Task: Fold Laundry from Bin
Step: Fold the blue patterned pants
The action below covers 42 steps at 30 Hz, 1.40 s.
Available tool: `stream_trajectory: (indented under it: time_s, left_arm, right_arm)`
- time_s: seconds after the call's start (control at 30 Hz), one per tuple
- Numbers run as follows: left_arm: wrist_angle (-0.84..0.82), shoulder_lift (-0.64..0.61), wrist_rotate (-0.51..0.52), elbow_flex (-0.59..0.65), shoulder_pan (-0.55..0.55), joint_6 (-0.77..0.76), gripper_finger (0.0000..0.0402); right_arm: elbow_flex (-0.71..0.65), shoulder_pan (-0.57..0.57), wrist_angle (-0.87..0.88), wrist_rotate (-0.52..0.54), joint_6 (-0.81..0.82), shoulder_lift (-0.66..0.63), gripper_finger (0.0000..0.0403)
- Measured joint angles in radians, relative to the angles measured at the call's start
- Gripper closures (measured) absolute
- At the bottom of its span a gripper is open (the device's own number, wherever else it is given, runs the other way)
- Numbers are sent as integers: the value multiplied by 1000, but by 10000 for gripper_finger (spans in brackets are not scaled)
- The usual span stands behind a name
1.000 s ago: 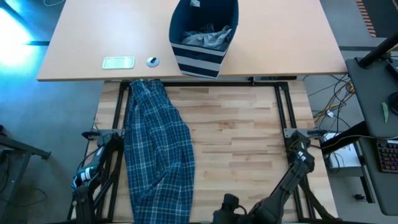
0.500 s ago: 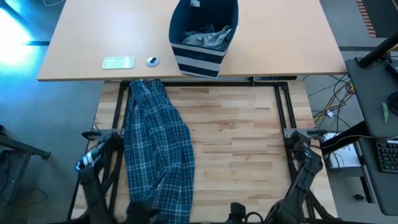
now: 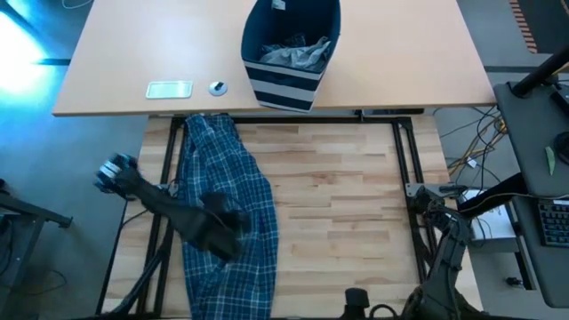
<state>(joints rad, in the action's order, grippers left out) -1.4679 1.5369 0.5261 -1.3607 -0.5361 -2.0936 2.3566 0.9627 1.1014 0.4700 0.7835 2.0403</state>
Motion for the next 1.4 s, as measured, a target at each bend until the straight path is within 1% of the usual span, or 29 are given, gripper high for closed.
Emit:
stream_trajectory:
  time_s: [0.07,0.13,0.23,0.33,0.43,0.47,0.53,0.63,0.7,0.73,0.77,0.83,0.9,0.97,1.0,1.1,1.17,1.23,1.3,1.33,1.4]
  left_arm:
    - [9,-105,2,99,57,-47,202]
    - [20,-185,7,187,116,-85,202]
    - [37,-290,6,284,211,-96,202]
    - [59,-345,6,375,319,-81,202]
    - [87,-391,3,462,432,-60,202]
    - [118,-405,3,491,479,-29,202]
    - [218,-425,2,558,588,86,202]
    - [450,-452,-41,653,791,366,202]
    - [645,-449,-104,718,937,562,202]
    - [732,-443,-138,750,1003,635,202]
    - [802,-437,-178,776,1066,688,202]
    - [899,-417,-240,822,1178,731,202]
    - [909,-398,-285,853,1259,725,202]
    - [909,-387,-314,871,1298,721,202]
    - [908,-387,-321,880,1300,717,202]
    - [903,-395,-357,889,1281,717,202]
    - [900,-419,-368,881,1243,720,202]
    - [897,-449,-344,867,1187,721,202]
    - [895,-471,-280,863,1139,709,202]
    - [882,-473,-256,866,1126,688,202]
    - [848,-472,-254,888,1121,633,202]
  right_arm:
    - [0,9,21,2,1,0,131]
    - [0,16,33,3,10,0,131]
    - [0,25,55,-1,34,0,131]
    - [0,23,74,-27,59,-10,131]
    - [0,5,130,-60,90,-28,131]
    - [0,-3,167,-59,95,-36,131]
    - [0,-26,227,-53,99,-56,131]
    - [0,-88,298,-51,72,-92,131]
    - [0,-148,330,-49,24,-110,131]
    - [0,-182,336,-52,-4,-119,131]
    - [0,-217,339,-57,-33,-128,131]
    - [0,-292,340,-76,-92,-145,131]
    - [0,-368,340,-96,-153,-161,131]
    - [0,-443,335,-117,-207,-172,131]
    - [0,-480,331,-130,-232,-174,132]
    - [0,-580,322,-166,-328,-174,135]
    - [0,-639,322,-191,-378,-174,137]
    - [0,-694,320,-235,-436,-174,140]
    - [-2,-739,311,-270,-506,-174,142]
    - [-2,-758,307,-284,-537,-174,143]
    - [-3,-792,303,-316,-581,-174,144]
